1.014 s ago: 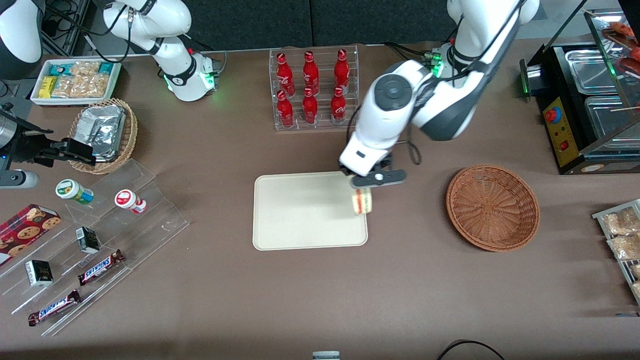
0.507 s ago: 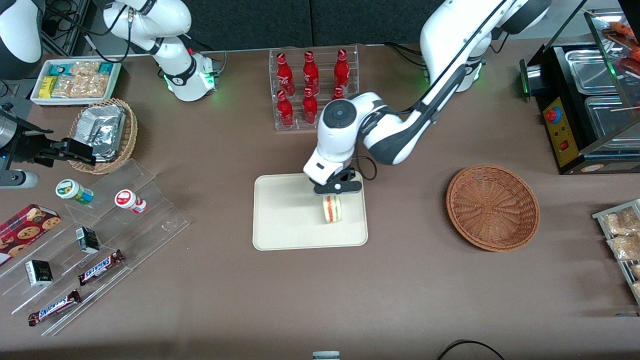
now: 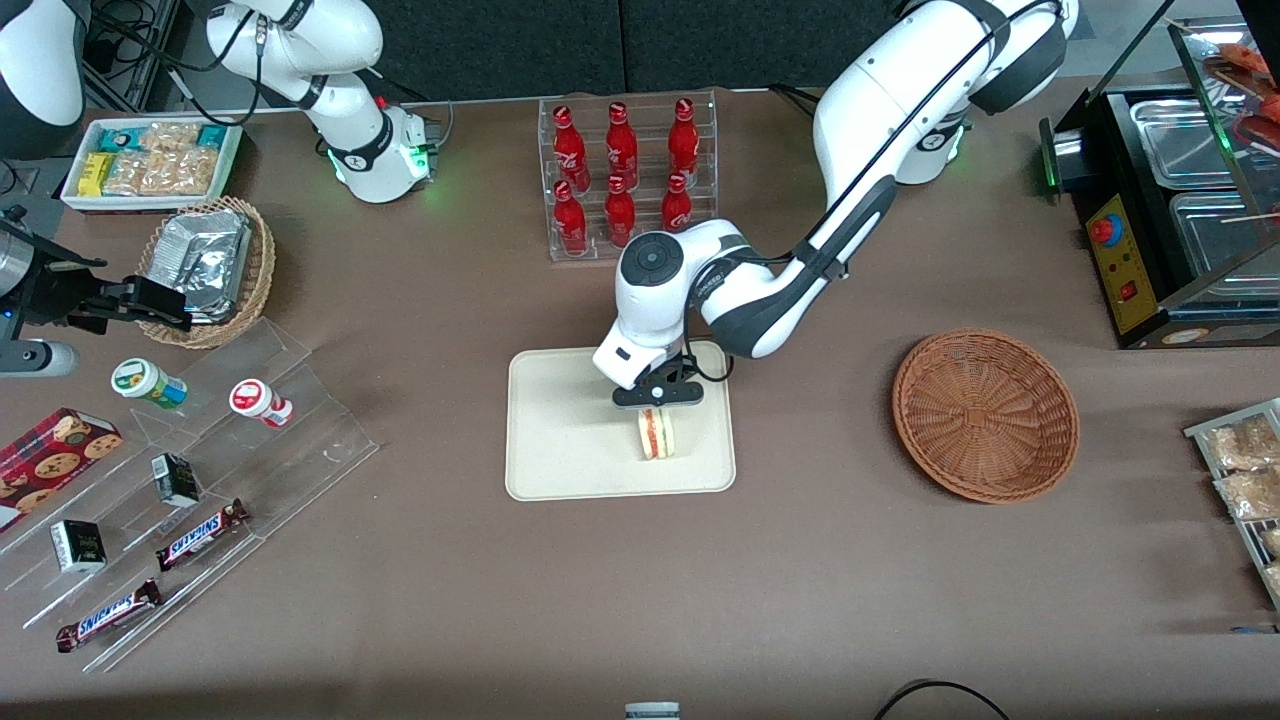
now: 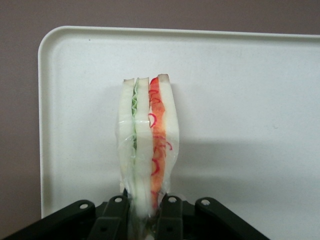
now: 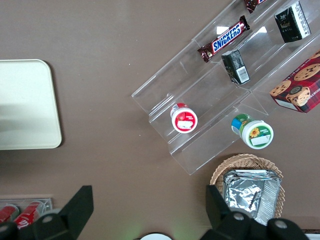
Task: Place sandwich from basket to tray
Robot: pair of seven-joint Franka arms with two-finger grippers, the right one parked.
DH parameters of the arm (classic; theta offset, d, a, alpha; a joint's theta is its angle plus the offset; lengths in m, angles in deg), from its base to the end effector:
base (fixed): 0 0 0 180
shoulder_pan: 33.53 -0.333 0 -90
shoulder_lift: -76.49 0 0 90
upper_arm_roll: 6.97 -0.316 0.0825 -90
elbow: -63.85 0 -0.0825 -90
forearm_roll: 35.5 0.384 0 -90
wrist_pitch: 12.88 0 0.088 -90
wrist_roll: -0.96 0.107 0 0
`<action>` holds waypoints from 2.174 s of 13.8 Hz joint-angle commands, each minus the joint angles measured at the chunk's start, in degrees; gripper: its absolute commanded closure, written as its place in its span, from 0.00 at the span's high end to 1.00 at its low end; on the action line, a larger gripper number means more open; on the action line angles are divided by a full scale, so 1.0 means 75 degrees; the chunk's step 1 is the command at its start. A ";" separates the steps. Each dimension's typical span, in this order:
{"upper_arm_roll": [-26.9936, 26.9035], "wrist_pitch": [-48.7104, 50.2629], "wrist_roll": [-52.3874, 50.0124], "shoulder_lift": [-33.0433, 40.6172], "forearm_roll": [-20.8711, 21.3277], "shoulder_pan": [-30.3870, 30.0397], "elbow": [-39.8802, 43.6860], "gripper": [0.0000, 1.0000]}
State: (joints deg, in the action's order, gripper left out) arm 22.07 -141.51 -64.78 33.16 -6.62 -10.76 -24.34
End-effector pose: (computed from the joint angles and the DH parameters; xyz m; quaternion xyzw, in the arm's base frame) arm 0.4949 -0.5105 0.2520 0.9985 0.0317 0.0436 0.0109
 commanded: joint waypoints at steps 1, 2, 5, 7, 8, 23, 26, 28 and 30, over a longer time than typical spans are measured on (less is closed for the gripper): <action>-0.0087 0.0053 -0.0199 -0.0246 0.0240 0.0223 0.0274 0.07; -0.0087 0.0007 -0.0199 -0.0270 0.0240 0.0223 0.0274 0.16; -0.0087 -0.0006 -0.0176 -0.0246 0.0252 0.0223 0.0250 0.94; -0.0076 0.0064 -0.0199 -0.0130 0.0194 0.0153 0.0227 0.99; -0.0075 0.0111 -0.0210 0.0033 0.0112 0.0129 0.0215 1.00; -0.0075 0.4305 0.0454 0.4299 -0.2185 -0.1967 0.0274 1.00; -0.0075 0.4879 0.1531 0.4581 -0.2548 -0.2762 0.0449 1.00; -0.0099 0.5417 0.2573 0.4838 -0.2980 -0.3337 0.0601 1.00; -0.0389 0.5910 0.3628 0.5143 -0.3391 -0.3690 0.0625 1.00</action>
State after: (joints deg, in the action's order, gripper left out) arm 20.70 -100.71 -44.37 68.55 -28.78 -36.02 -19.61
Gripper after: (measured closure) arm 0.000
